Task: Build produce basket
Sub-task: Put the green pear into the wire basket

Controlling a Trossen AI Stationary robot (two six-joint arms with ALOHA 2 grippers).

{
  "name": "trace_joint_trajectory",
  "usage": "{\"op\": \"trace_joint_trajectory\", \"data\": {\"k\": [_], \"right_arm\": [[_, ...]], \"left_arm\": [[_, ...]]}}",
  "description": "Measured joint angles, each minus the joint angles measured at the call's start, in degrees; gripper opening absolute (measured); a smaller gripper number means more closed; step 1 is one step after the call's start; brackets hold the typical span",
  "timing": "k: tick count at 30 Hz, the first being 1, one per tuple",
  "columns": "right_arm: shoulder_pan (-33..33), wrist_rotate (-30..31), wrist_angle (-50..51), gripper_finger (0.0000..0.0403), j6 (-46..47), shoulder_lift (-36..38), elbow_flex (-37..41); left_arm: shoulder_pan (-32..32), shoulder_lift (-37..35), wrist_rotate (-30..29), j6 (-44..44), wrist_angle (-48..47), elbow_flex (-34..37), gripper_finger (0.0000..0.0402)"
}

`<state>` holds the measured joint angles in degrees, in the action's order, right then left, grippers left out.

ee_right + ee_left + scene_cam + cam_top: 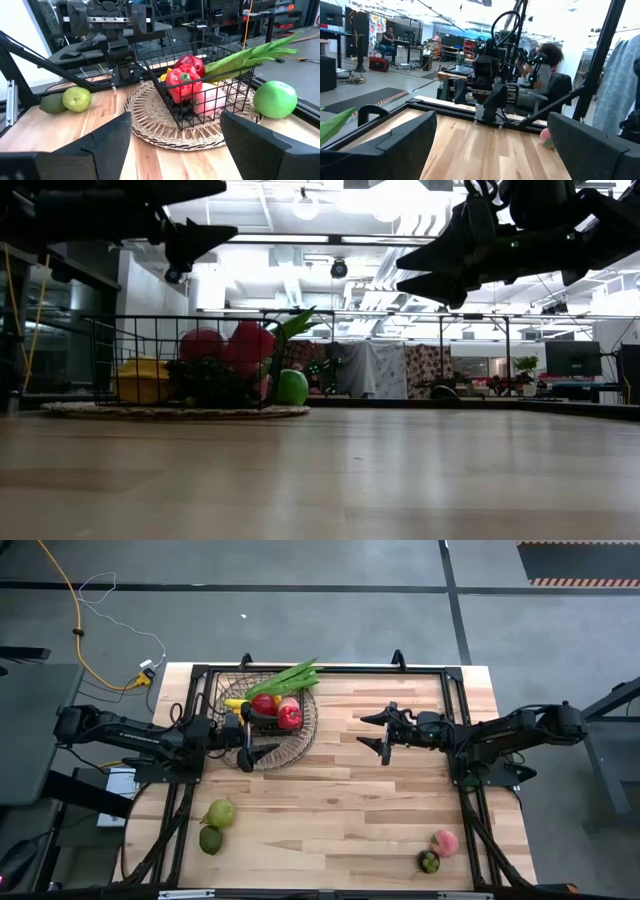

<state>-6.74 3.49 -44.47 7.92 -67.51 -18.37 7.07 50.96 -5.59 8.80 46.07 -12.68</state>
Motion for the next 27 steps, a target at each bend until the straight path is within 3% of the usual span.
{"op": "trace_joint_trajectory", "data": {"k": [5, 13, 21, 27], "right_arm": [[0.02, -0.01, 0.00, 0.0296, 1.07, 0.00, 0.00], [-0.33, 0.00, -0.47, 0.0296, -0.29, 0.00, 0.00], [-0.76, 0.37, -1.06, 0.0296, -0.39, 0.00, 0.00], [-0.76, 0.35, -2.23, 0.0296, 1.03, 0.00, 0.02]], "left_arm": [[-2.77, 0.01, -0.53, -1.20, -5.49, -2.16, 0.0367], [-5.73, 0.20, -9.69, -4.53, -14.26, -5.69, 0.0378], [-5.78, 0.20, -10.09, -2.79, -13.48, -5.89, 0.0381], [-9.35, 1.23, -10.99, -1.63, -19.24, -10.36, 0.0381]]}}
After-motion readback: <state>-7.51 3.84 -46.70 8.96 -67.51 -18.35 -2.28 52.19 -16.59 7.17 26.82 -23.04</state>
